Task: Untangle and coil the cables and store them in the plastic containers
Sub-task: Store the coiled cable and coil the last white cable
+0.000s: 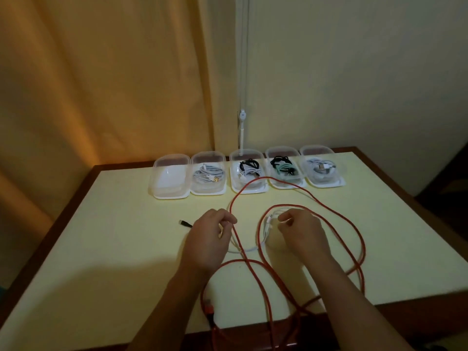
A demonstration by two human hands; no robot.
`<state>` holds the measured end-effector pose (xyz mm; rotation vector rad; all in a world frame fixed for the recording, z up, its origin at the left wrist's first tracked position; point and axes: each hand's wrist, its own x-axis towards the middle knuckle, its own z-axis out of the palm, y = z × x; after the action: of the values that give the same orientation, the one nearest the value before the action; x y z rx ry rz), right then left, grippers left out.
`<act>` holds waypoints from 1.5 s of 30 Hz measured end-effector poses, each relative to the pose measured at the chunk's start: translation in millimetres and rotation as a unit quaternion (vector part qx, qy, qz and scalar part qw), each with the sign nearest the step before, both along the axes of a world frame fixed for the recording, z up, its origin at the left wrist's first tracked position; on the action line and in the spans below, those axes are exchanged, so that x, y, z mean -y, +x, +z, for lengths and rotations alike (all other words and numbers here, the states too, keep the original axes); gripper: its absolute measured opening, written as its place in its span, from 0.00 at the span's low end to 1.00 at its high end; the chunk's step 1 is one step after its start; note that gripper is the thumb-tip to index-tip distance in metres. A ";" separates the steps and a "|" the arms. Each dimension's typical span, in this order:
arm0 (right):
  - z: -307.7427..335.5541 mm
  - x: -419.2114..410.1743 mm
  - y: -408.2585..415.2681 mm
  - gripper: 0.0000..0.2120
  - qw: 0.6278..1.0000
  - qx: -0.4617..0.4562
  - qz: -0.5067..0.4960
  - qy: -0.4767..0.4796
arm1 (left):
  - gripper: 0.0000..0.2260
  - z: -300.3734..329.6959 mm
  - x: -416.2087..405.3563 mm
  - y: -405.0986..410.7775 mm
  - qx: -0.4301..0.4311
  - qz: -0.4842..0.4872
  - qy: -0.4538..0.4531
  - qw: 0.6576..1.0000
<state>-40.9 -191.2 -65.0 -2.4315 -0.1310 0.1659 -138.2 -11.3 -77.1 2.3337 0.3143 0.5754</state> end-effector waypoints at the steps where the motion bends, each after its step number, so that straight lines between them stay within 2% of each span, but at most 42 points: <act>1: -2.8 2.7 -0.3 0.09 1.000 0.000 0.003 -0.006 | 0.08 -3.7 6.7 -1.1 -0.004 0.007 0.010 1.000; 6: -9.3 10.9 2.6 0.20 0.998 0.040 0.021 -0.053 | 0.08 -14.0 29.9 -1.8 -0.021 0.005 0.060 0.998; 9: -6.6 14.2 7.4 0.23 0.996 0.069 0.006 -0.055 | 0.07 -15.5 39.2 3.0 -0.037 -0.001 0.087 0.995; 13: -10.6 20.2 17.6 0.28 0.994 0.011 -0.037 -0.101 | 0.09 -19.5 51.6 9.1 -0.061 -0.002 0.138 0.989; 15: -13.4 21.7 25.4 0.25 0.993 -0.039 -0.052 -0.096 | 0.12 -22.9 58.2 10.6 -0.086 -0.011 0.150 0.985; 18: -16.4 16.7 30.9 0.10 0.989 -0.061 -0.036 -0.129 | 0.18 -28.1 62.3 12.6 -0.150 -0.015 0.178 0.972; 20: -18.3 13.2 31.2 0.02 0.988 -0.054 -0.035 -0.140 | 0.19 -29.2 61.4 14.7 -0.163 -0.010 0.190 0.968; 23: -19.1 15.7 35.2 0.05 0.996 -0.049 -0.042 -0.068 | 0.19 -28.9 58.3 16.7 -0.165 0.002 0.188 0.968; 25: -13.8 20.2 39.5 0.08 0.995 -0.055 -0.071 0.038 | 0.19 -30.2 53.3 16.7 -0.157 0.015 0.189 0.969; 27: -1.6 25.4 41.9 0.11 0.984 -0.026 -0.109 0.140 | 0.19 -32.5 47.0 17.5 -0.146 0.029 0.185 0.972; 31: 22.7 38.8 41.6 0.10 0.951 0.057 -0.165 0.256 | 0.20 -32.5 42.9 26.2 -0.120 0.052 0.183 0.975; 35: 27.9 43.8 43.9 0.09 0.921 0.110 -0.215 0.307 | 0.24 -34.1 38.9 32.9 -0.118 0.062 0.180 0.975; 40: 42.5 57.8 53.2 0.07 0.848 0.186 -0.284 0.407 | 0.28 -36.2 27.3 35.6 -0.134 0.081 0.106 0.982; 45: 45.0 60.0 48.0 0.04 0.861 0.139 -0.224 0.436 | 0.24 -37.7 23.0 39.8 -0.151 0.080 0.086 0.982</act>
<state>7.1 -251.2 -20.0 -1.4992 0.2020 -0.3853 -98.4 -34.2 -114.8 2.5814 0.6185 0.3317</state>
